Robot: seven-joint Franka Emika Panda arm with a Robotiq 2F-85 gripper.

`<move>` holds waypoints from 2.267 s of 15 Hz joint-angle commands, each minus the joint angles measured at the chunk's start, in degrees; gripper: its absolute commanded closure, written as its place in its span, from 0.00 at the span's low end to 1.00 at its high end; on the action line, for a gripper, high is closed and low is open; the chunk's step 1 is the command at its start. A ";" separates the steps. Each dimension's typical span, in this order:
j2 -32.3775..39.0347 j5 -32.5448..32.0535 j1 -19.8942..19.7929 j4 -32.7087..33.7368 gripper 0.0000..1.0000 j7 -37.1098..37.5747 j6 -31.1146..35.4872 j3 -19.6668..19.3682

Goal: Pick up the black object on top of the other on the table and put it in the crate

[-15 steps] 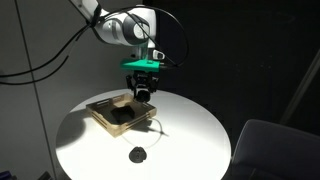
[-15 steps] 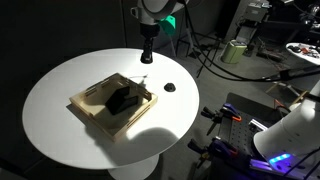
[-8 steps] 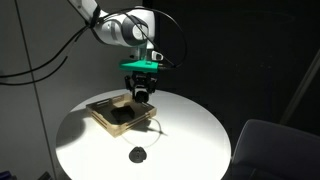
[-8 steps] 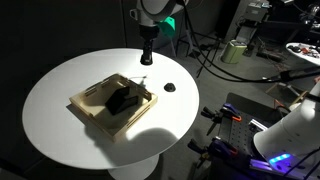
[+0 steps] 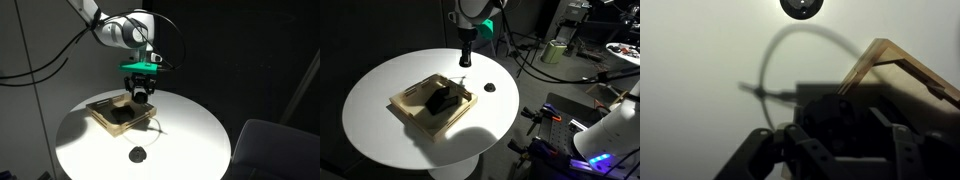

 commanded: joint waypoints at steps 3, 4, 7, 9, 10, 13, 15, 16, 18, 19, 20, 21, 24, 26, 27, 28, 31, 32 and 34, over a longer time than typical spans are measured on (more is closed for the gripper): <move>4.06 -1.07 2.14 4.54 0.60 -0.44 -0.96 2.70; 4.68 -1.29 2.71 4.95 0.60 -0.54 -1.05 3.15; 6.57 -2.25 4.44 5.98 0.60 -0.80 -1.42 4.18; 7.61 -3.32 5.75 6.70 0.60 -0.97 -1.70 4.83; 8.22 -4.03 6.39 7.26 0.60 -1.08 -1.91 5.12; 9.79 -5.88 8.13 8.98 0.60 -1.33 -2.46 5.90; 10.94 -7.10 9.12 10.23 0.60 -1.47 -2.75 6.10; 11.56 -7.58 9.49 10.93 0.60 -1.54 -2.92 6.15; 12.63 -8.86 10.00 12.28 0.60 -2.37 -3.48 6.13; 13.07 -9.34 10.10 12.81 0.60 -3.10 -3.76 6.20; 13.52 -9.94 10.17 13.45 0.60 -4.18 -4.15 6.25; 13.92 -10.55 10.23 13.95 0.60 -4.90 -4.47 6.24; 15.04 -11.75 10.08 15.39 0.60 -7.15 -5.12 6.31; 13.99 -11.17 9.98 12.99 0.35 -5.53 -3.29 6.41; 14.32 -11.32 9.98 13.36 0.35 -5.85 -3.44 6.42; 14.52 -11.34 9.98 13.58 0.35 -6.04 -3.49 6.43; 14.67 -11.35 9.97 13.79 0.35 -6.28 -3.52 6.44; 14.67 -11.35 9.97 13.81 0.35 -6.30 -3.54 6.44; 14.67 -11.35 9.97 13.84 0.35 -6.32 -3.55 6.44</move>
